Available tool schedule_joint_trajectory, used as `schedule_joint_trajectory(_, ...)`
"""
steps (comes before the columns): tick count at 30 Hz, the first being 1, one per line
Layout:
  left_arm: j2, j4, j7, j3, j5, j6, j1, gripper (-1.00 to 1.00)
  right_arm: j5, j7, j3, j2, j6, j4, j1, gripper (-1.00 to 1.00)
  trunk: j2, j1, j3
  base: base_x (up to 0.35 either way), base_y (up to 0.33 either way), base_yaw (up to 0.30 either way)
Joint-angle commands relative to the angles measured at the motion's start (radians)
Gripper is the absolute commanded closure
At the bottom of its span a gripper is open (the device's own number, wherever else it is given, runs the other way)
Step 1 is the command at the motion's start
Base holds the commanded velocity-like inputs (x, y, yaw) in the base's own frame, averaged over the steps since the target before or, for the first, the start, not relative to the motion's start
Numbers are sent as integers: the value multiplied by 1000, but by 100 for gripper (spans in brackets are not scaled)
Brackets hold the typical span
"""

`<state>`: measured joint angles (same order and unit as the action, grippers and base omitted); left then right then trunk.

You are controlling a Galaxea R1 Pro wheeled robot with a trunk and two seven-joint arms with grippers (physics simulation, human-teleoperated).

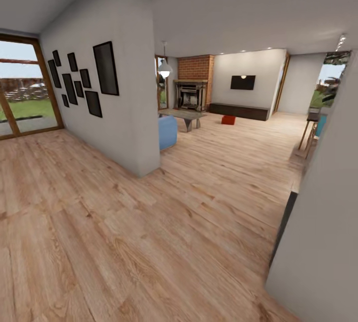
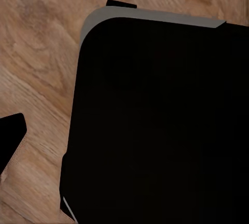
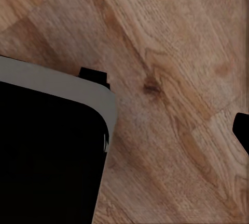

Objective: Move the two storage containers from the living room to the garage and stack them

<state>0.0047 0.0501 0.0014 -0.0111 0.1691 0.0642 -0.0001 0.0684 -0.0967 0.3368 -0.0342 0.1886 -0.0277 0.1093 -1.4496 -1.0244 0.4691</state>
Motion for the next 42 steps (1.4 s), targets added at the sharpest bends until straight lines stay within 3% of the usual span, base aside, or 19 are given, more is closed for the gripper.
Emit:
schedule_joint_trajectory(1, 0, 1, 0, -1, 6, 2, 0, -100, 7, -2, 8, 1, 6, -3, 1, -100, 0, -1, 1, 324, 0, 0)
schedule_joint_trajectory(32, -2, 1, 2, -1, 6, 2, 0, -100, 20, -3, 1, 5, 3, -3, 1, -100, 0, -1, 1, 324, 0, -1)
schedule_joint_trajectory(42, -2, 1, 2, -1, 6, 2, 0, -100, 12, -3, 10, 6, 3, -3, 1, -100, 0, -1, 1, 324, 0, -205)
